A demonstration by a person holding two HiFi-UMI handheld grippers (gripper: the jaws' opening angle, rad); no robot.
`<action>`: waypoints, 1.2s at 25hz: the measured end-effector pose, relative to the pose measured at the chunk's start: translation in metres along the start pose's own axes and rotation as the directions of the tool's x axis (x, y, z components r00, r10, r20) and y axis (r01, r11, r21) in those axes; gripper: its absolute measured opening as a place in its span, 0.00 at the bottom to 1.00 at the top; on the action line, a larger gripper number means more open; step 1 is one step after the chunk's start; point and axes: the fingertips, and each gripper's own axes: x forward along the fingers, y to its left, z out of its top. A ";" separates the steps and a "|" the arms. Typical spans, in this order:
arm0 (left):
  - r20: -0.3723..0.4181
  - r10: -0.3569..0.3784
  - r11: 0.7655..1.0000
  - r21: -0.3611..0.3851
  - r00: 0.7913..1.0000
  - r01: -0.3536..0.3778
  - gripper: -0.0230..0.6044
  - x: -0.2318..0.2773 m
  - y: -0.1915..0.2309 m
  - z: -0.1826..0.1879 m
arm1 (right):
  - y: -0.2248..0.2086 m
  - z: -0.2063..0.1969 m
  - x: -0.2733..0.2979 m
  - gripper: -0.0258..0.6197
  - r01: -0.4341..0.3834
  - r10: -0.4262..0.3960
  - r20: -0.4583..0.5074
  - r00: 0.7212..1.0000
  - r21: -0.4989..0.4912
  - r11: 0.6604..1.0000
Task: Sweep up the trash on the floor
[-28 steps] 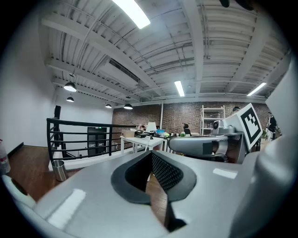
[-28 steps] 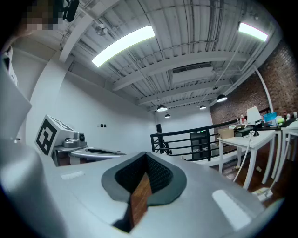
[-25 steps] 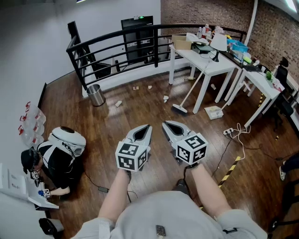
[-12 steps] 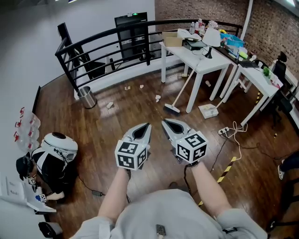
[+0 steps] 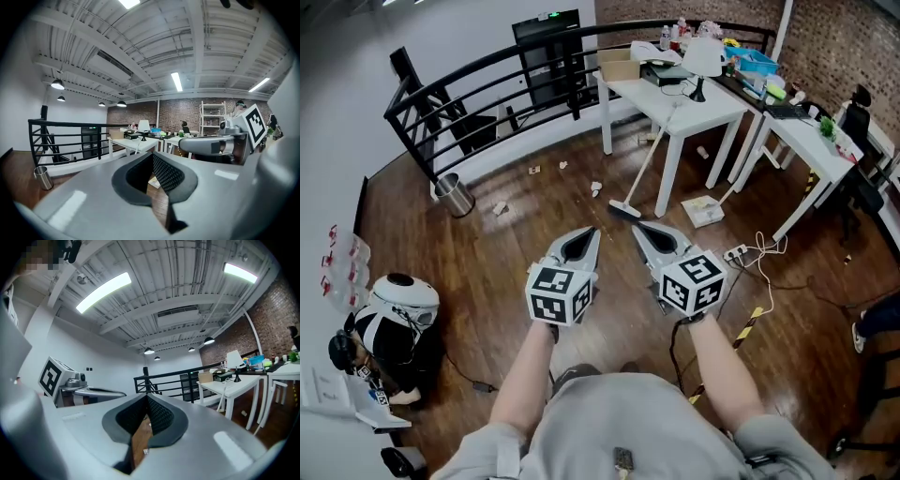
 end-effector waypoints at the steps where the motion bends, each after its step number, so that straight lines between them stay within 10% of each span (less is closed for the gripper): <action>1: -0.005 -0.007 1.000 0.001 1.000 0.007 0.05 0.008 -0.003 0.000 | -0.010 0.000 -0.002 0.04 0.009 -0.009 0.003 1.000 0.007 1.000; 12: -0.035 -0.096 0.995 -0.041 0.995 0.095 0.05 0.126 -0.005 -0.013 | -0.113 -0.010 0.023 0.04 0.089 -0.088 -0.018 0.996 0.021 0.996; 30: -0.056 -0.207 0.975 -0.089 0.977 0.202 0.05 0.369 0.105 0.025 | -0.319 0.032 0.183 0.04 0.220 -0.219 -0.069 0.973 0.008 0.976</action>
